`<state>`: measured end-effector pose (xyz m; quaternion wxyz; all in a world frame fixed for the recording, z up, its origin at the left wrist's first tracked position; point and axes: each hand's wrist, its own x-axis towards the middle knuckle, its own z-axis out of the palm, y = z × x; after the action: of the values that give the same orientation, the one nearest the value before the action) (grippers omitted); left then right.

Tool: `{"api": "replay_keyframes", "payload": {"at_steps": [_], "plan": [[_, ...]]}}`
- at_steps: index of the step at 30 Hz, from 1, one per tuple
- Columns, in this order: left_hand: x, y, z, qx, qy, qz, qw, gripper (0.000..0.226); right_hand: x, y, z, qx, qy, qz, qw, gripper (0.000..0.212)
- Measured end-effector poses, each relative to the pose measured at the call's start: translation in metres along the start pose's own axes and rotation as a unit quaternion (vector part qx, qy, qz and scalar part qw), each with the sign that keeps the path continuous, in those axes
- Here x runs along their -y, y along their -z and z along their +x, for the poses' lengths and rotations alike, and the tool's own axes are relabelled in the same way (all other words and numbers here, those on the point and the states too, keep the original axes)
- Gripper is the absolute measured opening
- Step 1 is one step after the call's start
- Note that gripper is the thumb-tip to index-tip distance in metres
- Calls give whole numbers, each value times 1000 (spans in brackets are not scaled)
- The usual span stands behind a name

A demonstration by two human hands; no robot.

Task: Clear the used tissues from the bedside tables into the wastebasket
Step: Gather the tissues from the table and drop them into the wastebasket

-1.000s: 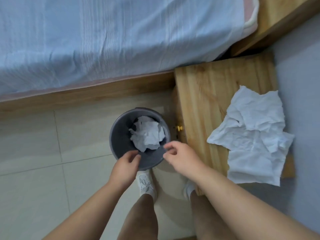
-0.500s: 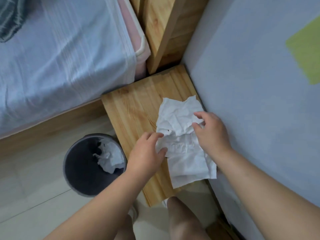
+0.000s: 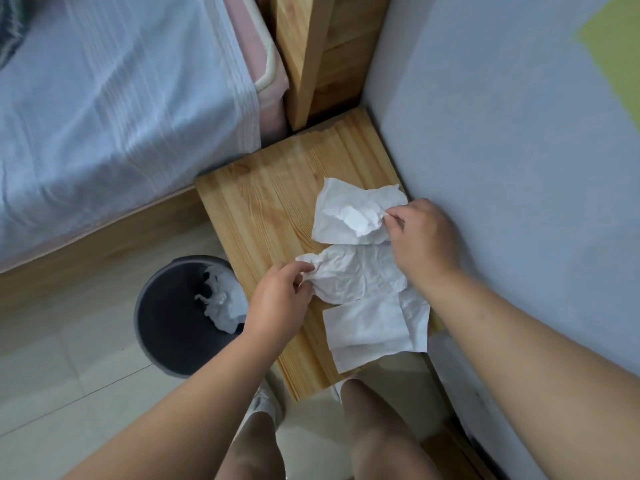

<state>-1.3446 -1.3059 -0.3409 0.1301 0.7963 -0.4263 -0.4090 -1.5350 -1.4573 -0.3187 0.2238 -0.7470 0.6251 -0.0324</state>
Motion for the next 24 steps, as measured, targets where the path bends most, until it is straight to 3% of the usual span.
{"api": "replay_keyframes", "payload": {"at_steps": [6,11,14,16,24], "plan": [[-10,21,-16,-57,75,-178,980,16,16,29,-16,-107,5,64,992,14],[-7,47,-26,-82,126,-334,931,13,35,48,-22,-116,-44,116,985,21],[7,58,-34,-75,130,-345,926,13,39,46,-21,-11,-135,103,985,29],[18,63,-42,-73,136,-344,926,15,42,40,-25,19,-150,53,987,24],[71,85,-67,-88,169,-371,909,20,71,21,-48,-40,-173,163,970,15]]}}
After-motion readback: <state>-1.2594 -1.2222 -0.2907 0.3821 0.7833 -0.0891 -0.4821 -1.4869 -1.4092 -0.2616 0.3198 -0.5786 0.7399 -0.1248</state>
